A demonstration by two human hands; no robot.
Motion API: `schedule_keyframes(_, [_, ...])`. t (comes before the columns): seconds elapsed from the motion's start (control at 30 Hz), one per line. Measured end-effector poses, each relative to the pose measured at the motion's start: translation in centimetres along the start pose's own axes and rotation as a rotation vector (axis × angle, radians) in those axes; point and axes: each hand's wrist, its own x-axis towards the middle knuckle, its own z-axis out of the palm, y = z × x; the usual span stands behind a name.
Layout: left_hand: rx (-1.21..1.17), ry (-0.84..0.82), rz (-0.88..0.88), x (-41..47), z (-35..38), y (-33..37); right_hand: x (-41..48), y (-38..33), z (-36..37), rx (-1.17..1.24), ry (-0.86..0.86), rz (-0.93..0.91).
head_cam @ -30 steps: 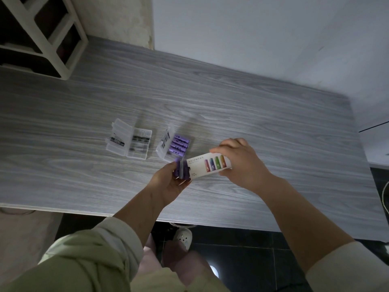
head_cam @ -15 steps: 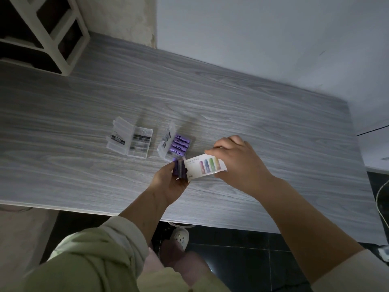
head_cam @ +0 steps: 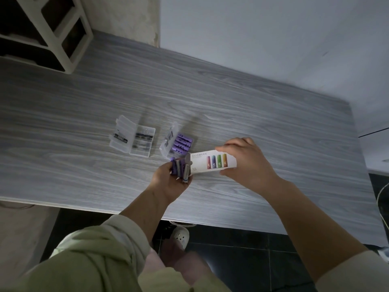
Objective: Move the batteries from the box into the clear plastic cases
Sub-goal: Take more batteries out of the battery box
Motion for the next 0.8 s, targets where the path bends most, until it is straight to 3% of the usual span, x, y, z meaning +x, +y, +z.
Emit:
schedule_keyframes(0.17, [0.036, 0.011, 0.003, 0.0, -0.3, 0.2, -0.3, 0.3, -0.2, -0.022, -0.006, -0.003])
schedule_keyframes(0.4, [0.026, 0.037, 0.01, 0.6, -0.3, -0.2, -0.4, -1.7, -0.6, -0.193, 0.013, -0.167])
schedule_keyframes(0.7, [0.042, 0.055, 0.029, 0.0, -0.5, 0.0, -0.2, -1.2, -0.3, -0.162, -0.025, -0.095])
schedule_keyframes(0.8, [0.075, 0.051, 0.045, -0.1, -0.8, 0.4, -0.2, -0.9, 0.3, -0.065, -0.032, 0.004])
